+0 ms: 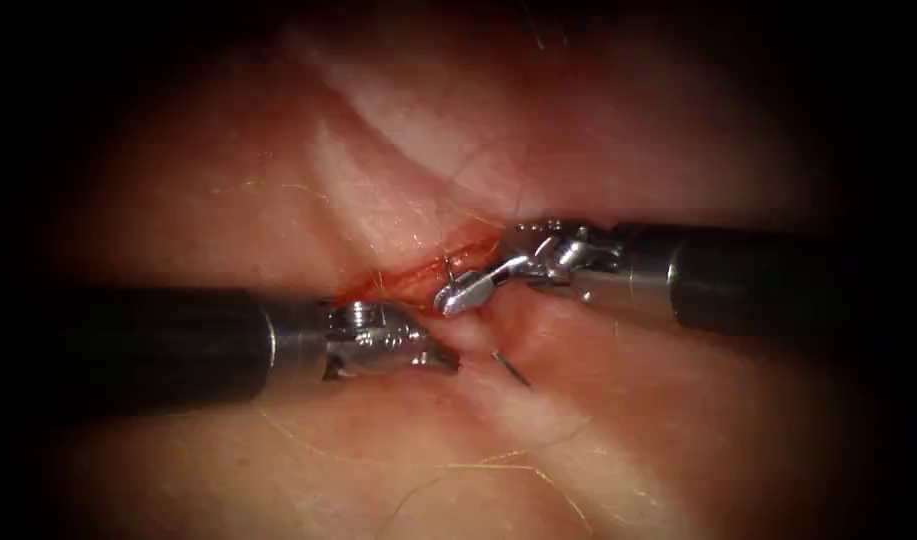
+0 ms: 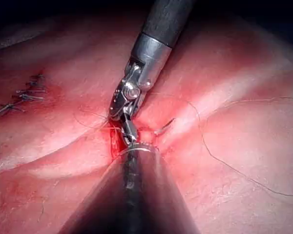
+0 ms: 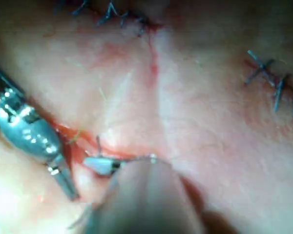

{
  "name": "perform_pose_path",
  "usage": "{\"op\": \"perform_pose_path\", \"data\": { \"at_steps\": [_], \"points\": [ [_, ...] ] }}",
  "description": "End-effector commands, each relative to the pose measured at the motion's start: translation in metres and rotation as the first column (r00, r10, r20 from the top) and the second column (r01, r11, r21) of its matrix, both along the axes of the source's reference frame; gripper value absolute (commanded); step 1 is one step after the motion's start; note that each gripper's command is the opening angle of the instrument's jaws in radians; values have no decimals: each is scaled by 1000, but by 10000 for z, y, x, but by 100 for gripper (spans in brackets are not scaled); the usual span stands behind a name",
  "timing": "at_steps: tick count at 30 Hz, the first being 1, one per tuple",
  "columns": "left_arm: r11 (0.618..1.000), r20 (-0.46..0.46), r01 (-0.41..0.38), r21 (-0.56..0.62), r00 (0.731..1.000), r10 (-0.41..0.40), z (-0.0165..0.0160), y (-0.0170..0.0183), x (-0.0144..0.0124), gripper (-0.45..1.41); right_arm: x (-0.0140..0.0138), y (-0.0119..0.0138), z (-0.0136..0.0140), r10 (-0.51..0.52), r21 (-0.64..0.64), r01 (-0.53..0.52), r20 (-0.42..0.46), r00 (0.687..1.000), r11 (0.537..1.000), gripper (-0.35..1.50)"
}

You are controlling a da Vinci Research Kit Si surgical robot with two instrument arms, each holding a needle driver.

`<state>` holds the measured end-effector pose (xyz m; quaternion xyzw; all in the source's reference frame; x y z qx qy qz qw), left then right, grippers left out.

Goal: Wound Closure

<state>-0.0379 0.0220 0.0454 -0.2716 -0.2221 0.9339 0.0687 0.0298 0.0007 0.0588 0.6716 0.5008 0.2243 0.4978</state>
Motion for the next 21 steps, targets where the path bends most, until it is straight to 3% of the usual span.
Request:
{"op": "perform_pose_path", "data": {
  "at_steps": [1,3,7,8,10,14,21],
  "points": [
    [1000,0,2,-1,1000,-2,5,0,-6,-45,11,20,4,61,-53,-62,-18,998,997,131],
    [1000,-1,5,2,1000,-5,1,1,-11,-45,8,38,9,171,-203,-185,-83,982,962,131],
    [1000,15,28,-3,999,-28,-7,5,-17,-43,-4,62,22,242,-265,-256,-85,967,930,131],
    [999,10,38,-15,999,-38,-9,7,-17,-26,-13,72,28,267,-288,-280,-85,960,916,131],
    [998,8,57,-35,998,-56,-13,13,-16,-16,-34,83,36,307,-313,-313,-72,949,897,135],
    [988,19,123,-88,992,-122,-20,13,-21,31,-70,81,33,293,-313,-300,-70,953,901,131],
    [967,45,216,-134,976,-212,-39,-2,-25,56,-94,67,20,264,-305,-279,-90,960,911,131]
  ]
}}
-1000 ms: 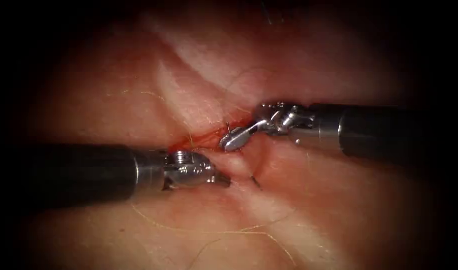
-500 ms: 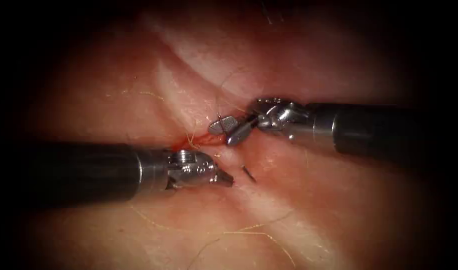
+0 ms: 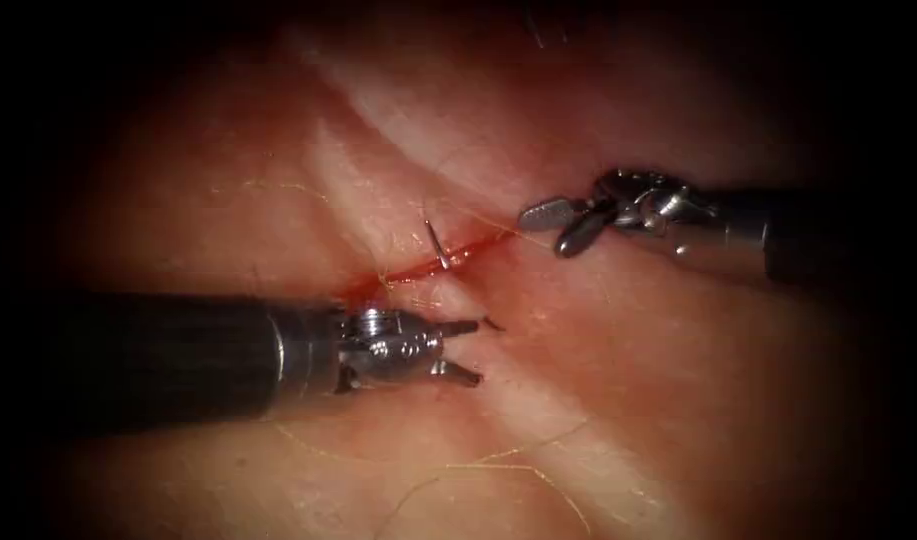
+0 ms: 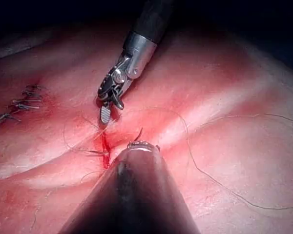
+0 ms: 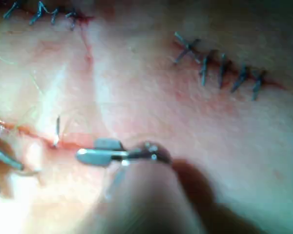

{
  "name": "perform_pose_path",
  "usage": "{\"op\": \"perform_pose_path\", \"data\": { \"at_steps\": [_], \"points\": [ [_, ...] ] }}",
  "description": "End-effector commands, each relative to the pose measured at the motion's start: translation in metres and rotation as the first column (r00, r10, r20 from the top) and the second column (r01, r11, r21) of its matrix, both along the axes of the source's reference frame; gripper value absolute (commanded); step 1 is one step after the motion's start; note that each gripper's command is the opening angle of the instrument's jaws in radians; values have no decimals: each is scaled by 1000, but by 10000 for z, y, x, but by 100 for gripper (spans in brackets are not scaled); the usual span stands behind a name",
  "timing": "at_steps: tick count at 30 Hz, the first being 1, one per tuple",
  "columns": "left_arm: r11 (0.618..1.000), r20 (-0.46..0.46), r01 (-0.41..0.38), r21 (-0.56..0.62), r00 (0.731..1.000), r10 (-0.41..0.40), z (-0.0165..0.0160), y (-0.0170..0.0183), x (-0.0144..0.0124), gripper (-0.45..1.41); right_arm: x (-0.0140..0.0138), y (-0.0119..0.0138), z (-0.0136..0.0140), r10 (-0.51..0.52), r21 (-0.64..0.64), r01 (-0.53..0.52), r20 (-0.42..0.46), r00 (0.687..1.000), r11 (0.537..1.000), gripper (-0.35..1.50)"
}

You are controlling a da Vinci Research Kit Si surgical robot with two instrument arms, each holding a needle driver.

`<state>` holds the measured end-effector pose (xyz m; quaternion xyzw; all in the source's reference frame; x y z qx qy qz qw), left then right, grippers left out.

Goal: Wound Closure

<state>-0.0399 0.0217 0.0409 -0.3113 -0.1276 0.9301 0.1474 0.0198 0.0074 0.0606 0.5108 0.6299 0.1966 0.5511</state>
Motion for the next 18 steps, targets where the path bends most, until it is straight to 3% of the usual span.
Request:
{"op": "perform_pose_path", "data": {
  "at_steps": [1,8,11,14,18],
  "points": [
    [1000,1,19,-3,1000,-19,4,2,-5,58,6,-1,2,-12,-3,12,-9,1000,1000,131],
    [994,33,87,-70,996,-85,-2,22,-9,54,13,-13,4,-33,-14,33,-26,999,999,131],
    [991,27,102,-83,995,-100,14,25,-15,54,15,-18,6,-37,-18,37,-28,999,999,131],
    [992,33,95,-85,995,-93,23,23,-19,42,14,-18,6,-38,-18,37,-28,999,999,131],
    [988,58,120,-101,992,-115,35,27,-24,6,14,-21,6,-38,-20,37,-28,999,999,131]
  ]
}}
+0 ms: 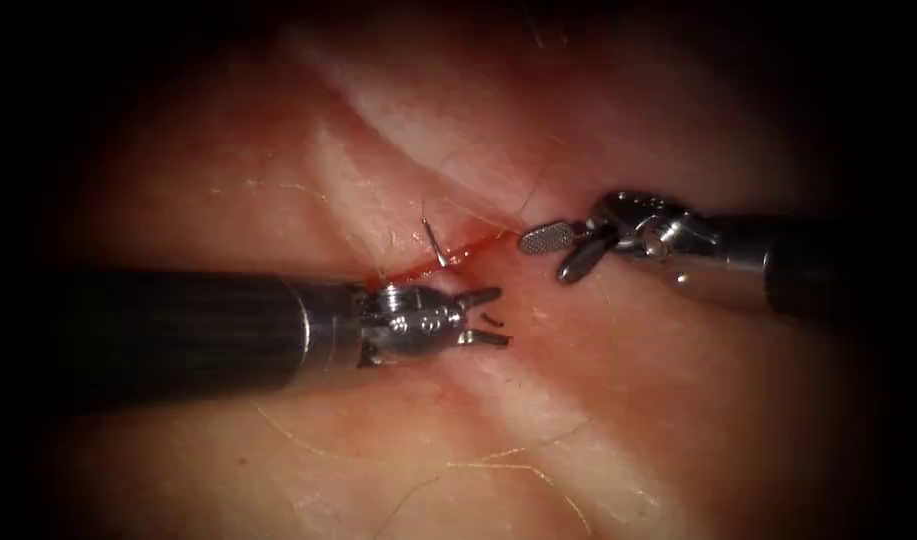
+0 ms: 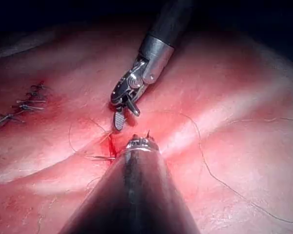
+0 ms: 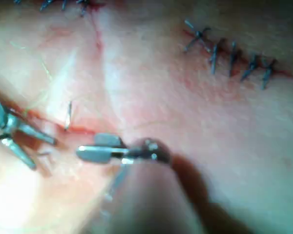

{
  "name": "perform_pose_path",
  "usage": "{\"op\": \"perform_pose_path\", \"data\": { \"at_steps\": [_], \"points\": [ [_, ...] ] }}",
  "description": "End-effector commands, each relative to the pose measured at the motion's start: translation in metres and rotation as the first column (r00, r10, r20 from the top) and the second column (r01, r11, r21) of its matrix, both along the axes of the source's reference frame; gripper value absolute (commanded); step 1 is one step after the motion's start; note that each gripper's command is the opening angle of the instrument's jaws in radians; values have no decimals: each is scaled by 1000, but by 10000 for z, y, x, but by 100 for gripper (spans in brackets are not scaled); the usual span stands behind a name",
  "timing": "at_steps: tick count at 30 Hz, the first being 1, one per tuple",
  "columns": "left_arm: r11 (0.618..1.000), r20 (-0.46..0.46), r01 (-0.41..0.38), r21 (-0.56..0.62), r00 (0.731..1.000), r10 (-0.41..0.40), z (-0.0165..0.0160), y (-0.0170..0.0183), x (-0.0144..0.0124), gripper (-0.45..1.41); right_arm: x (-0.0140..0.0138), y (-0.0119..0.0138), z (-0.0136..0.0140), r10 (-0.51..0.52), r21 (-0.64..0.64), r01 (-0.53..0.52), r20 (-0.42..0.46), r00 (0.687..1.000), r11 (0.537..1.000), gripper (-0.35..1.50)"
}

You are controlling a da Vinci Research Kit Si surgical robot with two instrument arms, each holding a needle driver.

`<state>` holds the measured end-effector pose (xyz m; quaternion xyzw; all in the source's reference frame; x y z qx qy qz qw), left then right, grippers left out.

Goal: Wound Closure

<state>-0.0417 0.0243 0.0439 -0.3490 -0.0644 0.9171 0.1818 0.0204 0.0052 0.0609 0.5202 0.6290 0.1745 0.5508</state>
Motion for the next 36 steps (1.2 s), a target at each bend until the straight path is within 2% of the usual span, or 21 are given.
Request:
{"op": "perform_pose_path", "data": {
  "at_steps": [1,3,6,10,13,14,16,17,22,23,26,28,30,33,36],
  "points": [
    [1000,4,-1,-5,1000,1,6,2,-5,-10,8,0,3,-1,-3,1,-2,1000,1000,131],
    [1000,6,5,-2,1000,-5,4,2,-2,-45,7,-2,3,-2,-4,2,-3,1000,1000,131],
    [1000,29,22,-7,999,-22,-2,1,0,-45,6,-5,2,-6,-5,6,-5,1000,1000,131],
    [998,139,54,20,989,-56,-19,0,-5,-45,-1,-9,-2,0,-4,0,0,1000,1000,131],
    [985,300,95,142,945,-135,-31,-4,-12,-45,-4,-13,-6,2,-3,-2,2,1000,1000,131],
    [968,385,102,229,904,-187,-39,-8,-17,-45,-6,-15,-9,0,-3,0,2,1000,1000,131],
    [950,439,104,295,868,-231,-50,-11,-21,-45,-8,-18,-12,-2,-2,2,0,1000,1000,131],
    [933,472,109,343,839,-271,-63,-15,-26,-45,-10,-21,-16,-4,-1,4,-1,1000,1000,131],
    [894,495,91,440,805,-325,-98,-32,-36,-45,-18,-19,-24,-9,4,9,-5,1000,1000,131],
    [896,519,74,439,793,-319,-108,-39,-37,-45,-21,-19,-27,-9,2,9,-9,1000,1000,131],
    [895,543,37,445,783,-302,-122,-44,-38,-45,-25,-18,-33,-11,6,12,-11,1000,1000,131],
    [935,591,-12,355,778,-215,-140,-35,-37,-45,-26,-19,-43,35,-24,-35,2,999,999,143],
    [955,595,1,295,782,-184,-151,-24,-34,-45,-26,-19,-53,78,-75,-78,-2,997,994,148],
    [981,590,7,194,798,-123,-172,4,-21,-45,-29,-30,-80,152,-257,-161,-55,987,953,133],
    [988,578,15,151,809,-101,-187,19,-5,-45,-26,-42,-97,200,-306,-203,-40,979,930,124]
  ]
}}
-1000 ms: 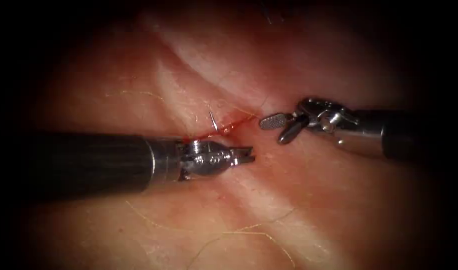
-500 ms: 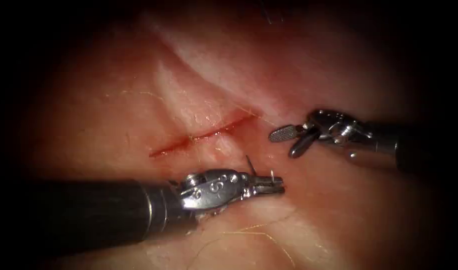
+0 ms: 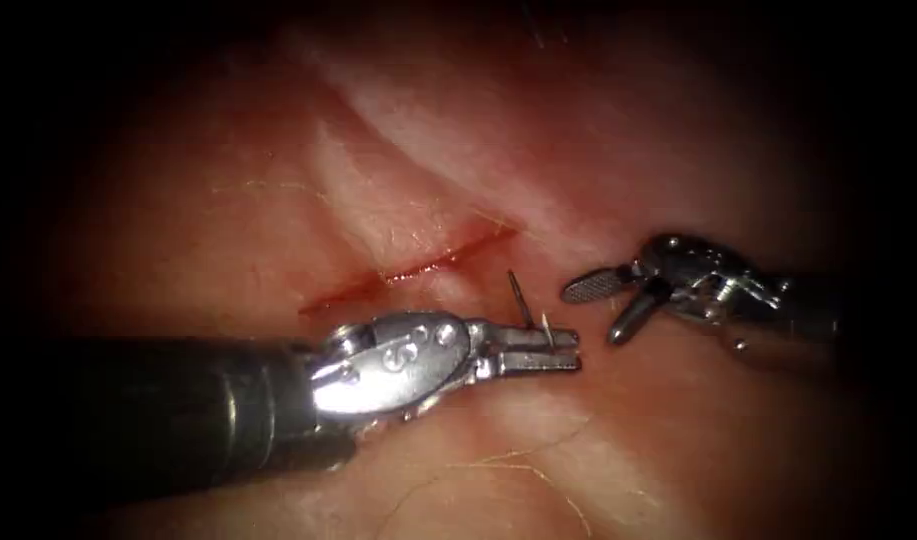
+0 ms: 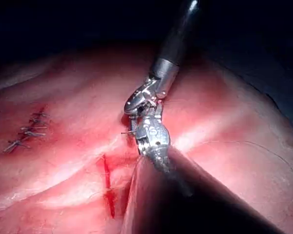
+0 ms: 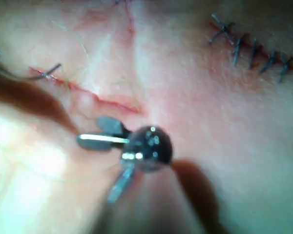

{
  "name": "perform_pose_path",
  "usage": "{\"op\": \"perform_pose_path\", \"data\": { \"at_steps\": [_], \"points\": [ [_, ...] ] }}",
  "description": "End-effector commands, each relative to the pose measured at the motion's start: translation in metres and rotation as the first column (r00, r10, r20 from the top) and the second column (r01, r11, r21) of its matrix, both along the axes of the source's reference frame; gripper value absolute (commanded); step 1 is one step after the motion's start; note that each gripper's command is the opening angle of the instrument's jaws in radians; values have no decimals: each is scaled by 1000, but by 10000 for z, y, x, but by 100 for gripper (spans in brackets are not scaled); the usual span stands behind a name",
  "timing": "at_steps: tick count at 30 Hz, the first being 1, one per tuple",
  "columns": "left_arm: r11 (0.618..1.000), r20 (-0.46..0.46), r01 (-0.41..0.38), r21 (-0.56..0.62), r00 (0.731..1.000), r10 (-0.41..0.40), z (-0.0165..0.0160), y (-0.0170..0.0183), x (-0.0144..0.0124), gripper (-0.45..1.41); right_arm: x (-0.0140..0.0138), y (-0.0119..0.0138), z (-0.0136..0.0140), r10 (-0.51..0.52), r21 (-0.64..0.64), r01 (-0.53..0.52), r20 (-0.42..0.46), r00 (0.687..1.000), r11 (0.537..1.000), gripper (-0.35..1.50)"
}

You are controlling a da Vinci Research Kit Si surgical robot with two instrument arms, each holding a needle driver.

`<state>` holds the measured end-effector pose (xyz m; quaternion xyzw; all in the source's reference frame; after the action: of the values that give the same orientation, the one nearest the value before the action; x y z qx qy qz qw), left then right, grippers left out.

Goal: Wound Closure

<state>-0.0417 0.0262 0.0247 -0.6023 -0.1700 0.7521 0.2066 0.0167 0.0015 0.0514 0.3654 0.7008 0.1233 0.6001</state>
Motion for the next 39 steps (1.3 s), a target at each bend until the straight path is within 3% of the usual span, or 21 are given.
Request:
{"op": "perform_pose_path", "data": {
  "at_steps": [1,5,7,10,11,16,22,26,27,28,29,33,39],
  "points": [
    [1000,-3,-5,-12,1000,5,-1,6,2,-45,12,-7,-7,26,1,-26,20,999,1000,123],
    [999,-28,-1,-48,1000,-1,-28,28,34,-45,28,-9,-22,124,-13,-123,100,987,992,119],
    [998,-45,2,-70,999,-5,-45,46,60,-45,44,-4,-19,205,-59,-198,151,967,978,114],
    [997,-50,10,-79,999,-14,-50,52,72,-45,59,-4,-12,245,-86,-232,193,950,969,114],
    [997,-56,10,-83,998,-14,-51,52,80,-45,69,-3,-8,257,-125,-233,242,936,965,114],
    [996,-64,14,-88,998,-20,-47,54,88,-45,89,-3,-2,313,-186,-268,281,907,945,113],
    [996,-65,15,-89,998,-21,-46,54,89,-45,107,-12,14,276,-204,-222,296,915,954,106],
    [996,-63,17,-88,998,-23,-46,55,89,-45,107,-20,17,221,-212,-160,310,924,964,81],
    [996,-61,20,-89,998,-25,-46,55,90,-45,106,-20,18,213,-213,-150,315,925,965,66],
    [996,-62,20,-89,998,-26,-47,54,89,-45,103,-21,21,204,-217,-138,325,923,966,30],
    [996,-63,21,-89,998,-27,-48,54,89,-45,101,-23,27,190,-224,-117,340,921,967,-35],
    [995,-66,21,-94,997,-28,-52,51,88,-45,91,-25,36,156,-177,-97,355,922,979,-35],
    [995,-65,24,-94,997,-30,-56,48,88,-45,47,-37,16,124,-152,-71,378,918,986,-35]
  ]
}}
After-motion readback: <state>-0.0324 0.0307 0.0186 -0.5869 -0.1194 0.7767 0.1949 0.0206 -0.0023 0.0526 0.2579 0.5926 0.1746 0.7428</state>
